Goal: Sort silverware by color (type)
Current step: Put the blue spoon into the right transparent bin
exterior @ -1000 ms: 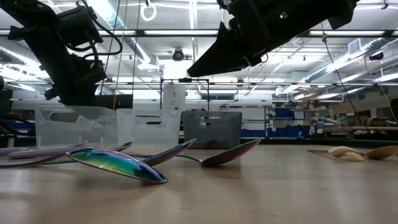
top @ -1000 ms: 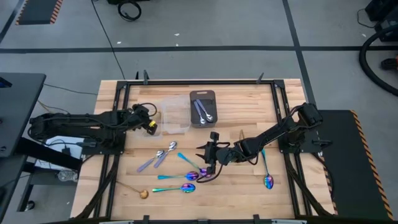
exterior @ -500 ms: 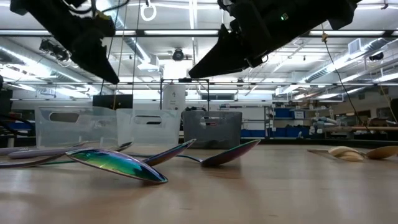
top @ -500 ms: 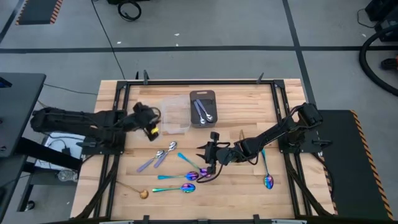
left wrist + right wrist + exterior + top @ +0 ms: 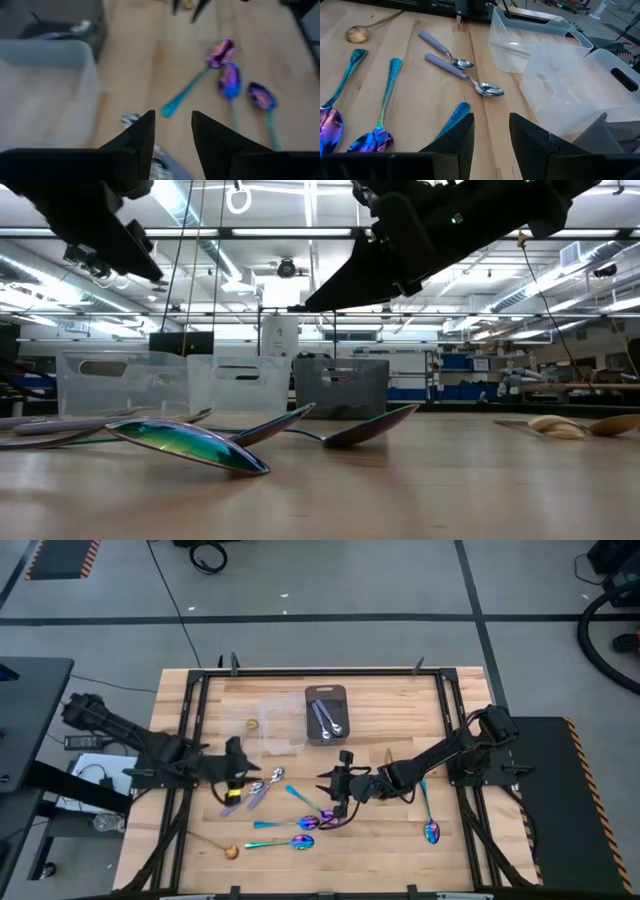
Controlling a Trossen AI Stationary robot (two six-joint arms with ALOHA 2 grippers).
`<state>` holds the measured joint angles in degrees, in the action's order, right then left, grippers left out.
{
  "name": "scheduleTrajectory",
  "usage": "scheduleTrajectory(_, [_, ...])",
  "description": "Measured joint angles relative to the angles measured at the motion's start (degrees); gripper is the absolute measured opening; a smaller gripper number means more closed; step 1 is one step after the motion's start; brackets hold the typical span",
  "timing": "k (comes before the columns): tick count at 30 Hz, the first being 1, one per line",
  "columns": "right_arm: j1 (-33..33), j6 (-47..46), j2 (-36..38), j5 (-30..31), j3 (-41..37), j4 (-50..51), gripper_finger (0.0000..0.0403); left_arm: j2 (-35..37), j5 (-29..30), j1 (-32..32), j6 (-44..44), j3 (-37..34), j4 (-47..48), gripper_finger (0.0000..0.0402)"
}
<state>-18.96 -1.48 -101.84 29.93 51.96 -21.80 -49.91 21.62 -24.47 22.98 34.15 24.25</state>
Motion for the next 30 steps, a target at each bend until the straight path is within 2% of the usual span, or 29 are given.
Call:
scheduleTrajectory(4, [0.16, 0.04, 0.0, 0.0, 0.0, 0.0, 0.0132, -1.46, -1.54, -2.85, 7.03, 0.02, -0.04, 0.0137])
scheduleTrajectory(8, [0.42, -0.24, 0.0, 0.0, 0.0, 0.0, 0.0132, -5.82, -2.78, -4.4, 12.63, 0.02, 0.28, 0.0137])
scheduleTrajectory(12, [0.35, -0.24, 0.0, -0.04, 0.0, 0.0, 0.0132, -11.88, -3.6, -4.44, 16.21, 0.02, 1.03, 0.0137])
scheduleTrajectory(18, [0.42, -0.26, 0.0, -0.04, 0.0, 0.0, 0.0132, -19.3, -8.35, -4.22, 21.22, 0.02, 1.92, 0.0137])
scheduleTrajectory(25, [0.42, -0.16, 0.0, -0.04, 0.0, 0.23, 0.0132, -22.22, -12.59, -4.36, 27.73, 0.02, 5.61, 0.0136])
scheduleTrajectory(27, [0.41, 0.06, 0.0, 1.44, 0.0, 1.67, 0.0132, -22.21, -12.91, -4.46, 29.19, 0.25, 6.94, 0.0133])
scheduleTrajectory(30, [-0.09, 0.04, 1.86, 7.27, -0.15, 5.6, 0.0132, -22.21, -12.76, -5.04, 29.12, 1.65, 8.76, 0.0124])
